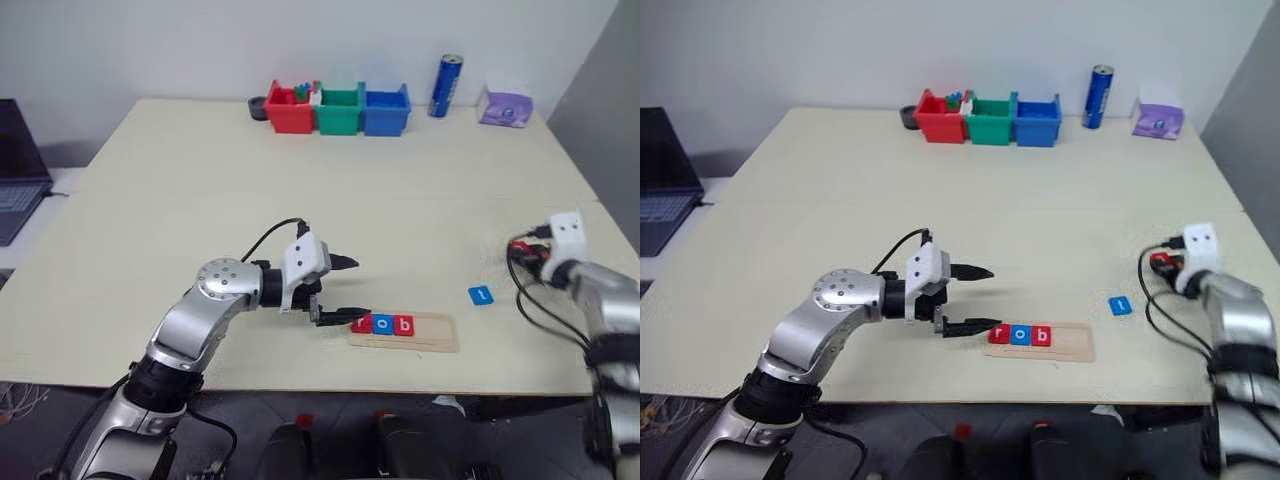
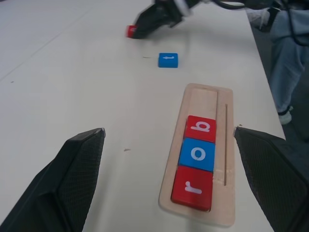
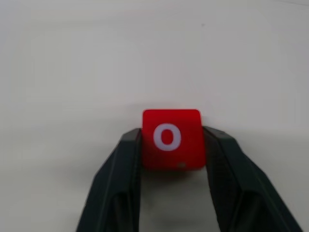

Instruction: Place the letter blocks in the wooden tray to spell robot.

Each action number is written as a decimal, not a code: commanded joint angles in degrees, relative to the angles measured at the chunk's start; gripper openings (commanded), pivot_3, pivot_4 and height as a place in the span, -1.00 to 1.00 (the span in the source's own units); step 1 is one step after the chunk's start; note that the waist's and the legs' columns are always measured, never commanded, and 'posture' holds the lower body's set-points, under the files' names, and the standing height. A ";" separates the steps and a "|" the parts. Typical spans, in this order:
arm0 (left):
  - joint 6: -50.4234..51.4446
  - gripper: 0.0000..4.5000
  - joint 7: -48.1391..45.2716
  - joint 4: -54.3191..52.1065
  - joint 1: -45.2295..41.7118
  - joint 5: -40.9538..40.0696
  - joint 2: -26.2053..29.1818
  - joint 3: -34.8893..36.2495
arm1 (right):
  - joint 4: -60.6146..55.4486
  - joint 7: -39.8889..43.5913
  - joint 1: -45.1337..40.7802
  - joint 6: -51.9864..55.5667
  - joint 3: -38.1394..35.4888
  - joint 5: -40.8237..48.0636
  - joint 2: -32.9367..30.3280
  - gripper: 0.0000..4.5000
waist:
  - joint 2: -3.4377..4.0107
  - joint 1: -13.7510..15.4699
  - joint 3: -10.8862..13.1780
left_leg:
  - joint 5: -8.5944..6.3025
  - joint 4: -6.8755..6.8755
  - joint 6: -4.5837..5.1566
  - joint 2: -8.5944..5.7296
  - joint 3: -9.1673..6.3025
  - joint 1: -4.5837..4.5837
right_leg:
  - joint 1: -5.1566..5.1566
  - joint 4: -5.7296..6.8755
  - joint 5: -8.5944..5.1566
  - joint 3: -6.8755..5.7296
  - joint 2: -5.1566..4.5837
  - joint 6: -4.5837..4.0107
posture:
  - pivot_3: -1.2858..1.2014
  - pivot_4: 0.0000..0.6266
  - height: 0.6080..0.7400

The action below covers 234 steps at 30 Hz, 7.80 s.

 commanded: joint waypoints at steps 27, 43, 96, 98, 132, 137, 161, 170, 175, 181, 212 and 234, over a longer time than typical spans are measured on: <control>-4.40 1.00 -5.04 0.69 -2.87 -0.50 -2.51 -2.47 | -54.36 -23.90 25.80 25.22 0.72 5.03 31.92 0.27 | -0.02 -0.57 0.00 | 0.02 0.02 0.03 -0.04 0.26 0.56 | 0.31 -0.03 -0.08 0.19 0.13 0.24 | 0.03 -0.52 1.00; -12.00 1.00 -12.72 5.57 0.40 -0.95 6.29 0.86 | -50.66 11.70 23.38 17.40 -5.62 17.94 -10.58 0.97 | -0.15 -0.39 0.09 | 0.02 -0.02 0.05 -0.15 0.21 0.51 | 0.34 -0.12 -0.12 0.04 0.17 0.17 | 0.03 -0.52 1.00; -23.34 1.00 -18.88 13.56 5.95 -1.66 6.15 4.88 | -26.12 29.16 -2.62 -6.78 33.65 0.86 -17.25 -0.36 | -0.43 -0.36 0.24 | 0.02 0.07 0.05 0.01 0.25 0.51 | 0.30 -0.05 -0.11 -0.07 0.09 0.17 | 0.03 -0.52 1.00; -23.43 1.00 -18.72 13.42 5.94 -1.46 5.78 4.72 | -25.84 29.95 -3.24 -6.63 33.88 0.89 -17.12 -0.36 | -0.43 -0.37 0.24 | 0.02 0.07 0.05 0.01 0.25 0.51 | 0.30 -0.04 -0.11 -0.07 0.09 0.16 | 0.03 -0.52 1.00; -23.23 1.00 -17.38 12.16 6.77 -0.98 5.36 4.61 | -39.65 28.17 2.24 3.07 27.20 9.81 -15.71 -0.21 | -0.43 -0.35 0.24 | 0.02 0.07 0.05 0.03 0.19 0.49 | 0.30 -0.03 -0.11 -0.12 0.09 0.16 | 0.03 -0.52 1.00; -23.23 1.00 -17.33 12.25 6.56 -0.51 4.95 4.34 | -39.88 26.90 1.66 5.84 29.93 9.39 -15.77 -0.81 | -0.43 -0.42 0.24 | 0.02 0.11 0.05 0.02 0.22 0.52 | 0.31 0.00 -0.10 -0.09 0.09 0.17 | 0.03 -0.52 1.00; -22.49 1.00 -16.66 11.45 6.29 -0.48 5.27 4.34 | -34.00 23.88 0.70 5.84 30.96 5.85 -18.48 -0.81 | -0.43 -0.40 0.24 | 0.02 0.10 0.05 0.02 0.22 0.51 | 0.31 -0.02 -0.10 -0.11 0.09 0.17 | 0.03 -0.52 1.00; -22.33 1.00 -16.52 11.56 6.42 -0.72 5.16 4.41 | -36.52 25.08 -0.34 7.22 27.72 10.94 -18.03 -0.81 | -0.43 -0.40 0.24 | 0.02 0.10 0.05 0.02 0.22 0.51 | 0.31 -0.02 -0.10 -0.12 0.10 0.17 | 0.03 -0.52 1.00; -21.10 1.00 -15.94 10.70 6.16 -1.24 5.10 4.54 | -30.77 23.62 -0.21 -0.11 26.50 5.37 -20.60 -0.81 | -0.43 -0.40 0.24 | 0.02 0.10 0.05 0.02 0.23 0.51 | 0.31 -0.02 -0.10 -0.12 0.10 0.17 | 0.03 -0.52 1.00; -20.64 1.00 -15.79 10.27 6.29 -1.52 4.94 4.71 | -25.56 20.37 2.40 -1.28 22.29 3.19 -21.02 -0.99 | -0.43 -0.34 0.24 | 0.02 0.09 0.05 0.02 0.24 0.49 | 0.31 -0.04 -0.10 -0.10 0.09 0.17 | 0.03 -0.52 1.00; -19.76 1.00 -15.94 10.32 4.30 -0.43 3.61 3.40 | -28.39 -10.51 8.48 18.22 6.03 5.06 7.21 0.80 | -0.37 -0.48 0.21 | 0.02 0.06 0.05 -0.02 0.27 0.50 | 0.31 -0.01 -0.10 0.02 0.12 0.17 | 0.03 -0.52 1.00; -21.73 1.00 -18.13 13.07 3.42 0.27 3.14 2.68 | -50.18 -21.89 20.09 28.66 2.76 7.44 23.43 -0.35 | -0.35 -0.49 0.14 | 0.02 0.02 0.05 0.03 0.16 0.48 | 0.29 -0.01 -0.12 0.07 0.13 0.15 | 0.03 -0.52 1.00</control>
